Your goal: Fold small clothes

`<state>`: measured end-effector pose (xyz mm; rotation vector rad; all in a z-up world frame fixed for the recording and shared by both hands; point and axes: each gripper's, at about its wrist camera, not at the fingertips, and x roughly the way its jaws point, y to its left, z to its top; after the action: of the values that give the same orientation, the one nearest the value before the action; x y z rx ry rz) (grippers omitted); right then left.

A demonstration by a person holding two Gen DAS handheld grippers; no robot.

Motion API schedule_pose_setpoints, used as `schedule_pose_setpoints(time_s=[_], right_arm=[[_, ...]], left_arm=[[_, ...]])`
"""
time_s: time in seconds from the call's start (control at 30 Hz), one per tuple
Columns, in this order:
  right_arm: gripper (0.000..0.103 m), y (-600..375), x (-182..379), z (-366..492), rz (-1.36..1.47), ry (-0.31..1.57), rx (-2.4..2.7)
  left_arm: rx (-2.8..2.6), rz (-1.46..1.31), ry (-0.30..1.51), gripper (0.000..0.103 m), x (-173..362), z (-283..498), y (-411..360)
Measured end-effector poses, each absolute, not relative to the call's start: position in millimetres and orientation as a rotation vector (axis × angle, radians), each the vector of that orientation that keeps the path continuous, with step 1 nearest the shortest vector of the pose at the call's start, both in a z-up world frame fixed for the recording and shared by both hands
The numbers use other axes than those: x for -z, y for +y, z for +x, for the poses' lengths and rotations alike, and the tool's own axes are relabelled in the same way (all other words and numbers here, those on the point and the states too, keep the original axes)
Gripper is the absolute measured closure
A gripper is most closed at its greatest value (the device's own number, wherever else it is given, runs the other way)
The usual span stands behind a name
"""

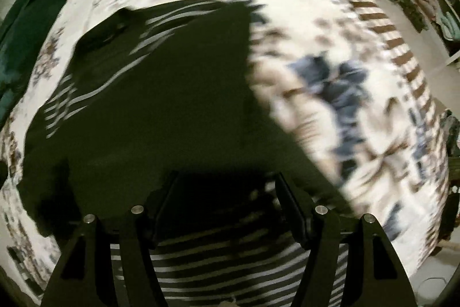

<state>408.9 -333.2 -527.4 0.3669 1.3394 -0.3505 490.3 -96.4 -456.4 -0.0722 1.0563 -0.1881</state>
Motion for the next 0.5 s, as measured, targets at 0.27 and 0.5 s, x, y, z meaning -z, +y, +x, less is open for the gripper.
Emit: schedule_pose_setpoints(time_s=[0.27,0.5], right_arm=[[0.034,-409,526,388,0.446,1.36,0.357],[0.034,-383,507,401,0.507,1.34,0.165]], left_arm=[[0.227,0.023,1.027,0.094,453,469,-166],[-0.126,-0.044,1.075,0.023,478,449,-47]])
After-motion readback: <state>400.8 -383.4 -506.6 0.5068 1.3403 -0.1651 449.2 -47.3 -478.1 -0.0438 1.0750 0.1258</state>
